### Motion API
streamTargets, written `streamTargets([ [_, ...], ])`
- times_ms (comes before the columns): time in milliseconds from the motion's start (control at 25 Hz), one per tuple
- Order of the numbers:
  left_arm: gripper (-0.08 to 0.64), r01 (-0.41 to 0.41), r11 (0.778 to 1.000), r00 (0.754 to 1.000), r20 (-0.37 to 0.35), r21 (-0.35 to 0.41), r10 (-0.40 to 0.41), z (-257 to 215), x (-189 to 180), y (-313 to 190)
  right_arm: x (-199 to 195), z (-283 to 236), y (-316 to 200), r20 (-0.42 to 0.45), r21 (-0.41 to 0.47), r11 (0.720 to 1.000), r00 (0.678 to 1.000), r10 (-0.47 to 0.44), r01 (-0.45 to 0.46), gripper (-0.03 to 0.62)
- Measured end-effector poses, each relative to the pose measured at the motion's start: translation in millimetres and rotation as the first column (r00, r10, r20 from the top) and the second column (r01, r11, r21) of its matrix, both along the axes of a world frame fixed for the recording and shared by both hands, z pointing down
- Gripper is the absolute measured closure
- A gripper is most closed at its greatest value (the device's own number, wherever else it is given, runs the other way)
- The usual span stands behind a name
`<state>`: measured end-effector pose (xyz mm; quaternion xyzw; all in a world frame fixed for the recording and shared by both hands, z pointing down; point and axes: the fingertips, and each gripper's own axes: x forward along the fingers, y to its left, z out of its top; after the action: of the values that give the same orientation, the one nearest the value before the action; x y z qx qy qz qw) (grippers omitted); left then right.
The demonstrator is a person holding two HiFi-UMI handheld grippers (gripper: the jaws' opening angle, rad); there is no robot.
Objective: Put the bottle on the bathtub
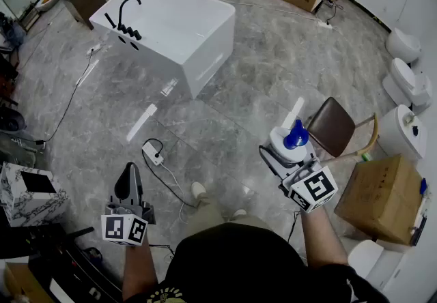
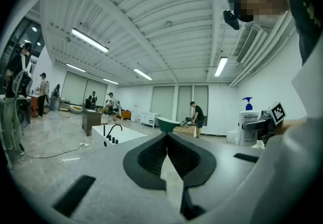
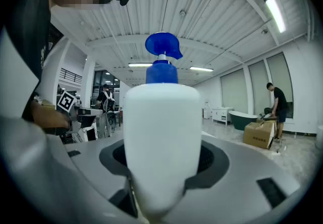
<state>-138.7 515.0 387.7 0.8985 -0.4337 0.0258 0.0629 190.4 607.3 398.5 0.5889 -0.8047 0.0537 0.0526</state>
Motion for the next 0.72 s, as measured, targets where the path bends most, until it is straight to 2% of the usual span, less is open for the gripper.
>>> streamTargets([
  [320, 0.551, -0.024, 0.999, 1.000, -0.014, 0.041, 0.025, -20, -14, -69, -19, -16, -57, 0.022, 0.007, 1.000, 1.000, 0.011, -0.011, 0.333],
  [600, 0.551, -0.028, 0.998, 0.999, -0.024, 0.059, 0.029, -26, -56, -131, -43, -29, -112, 0.049, 0.029, 0.998, 0.997, 0.055, -0.057, 0.333],
  [720, 0.551, -0.053, 0.995, 0.999, 0.010, 0.086, 0.052, -25, -63, -143, -57, -34, -127, 0.063, 0.047, 0.997, 0.996, 0.060, -0.063, 0.333],
])
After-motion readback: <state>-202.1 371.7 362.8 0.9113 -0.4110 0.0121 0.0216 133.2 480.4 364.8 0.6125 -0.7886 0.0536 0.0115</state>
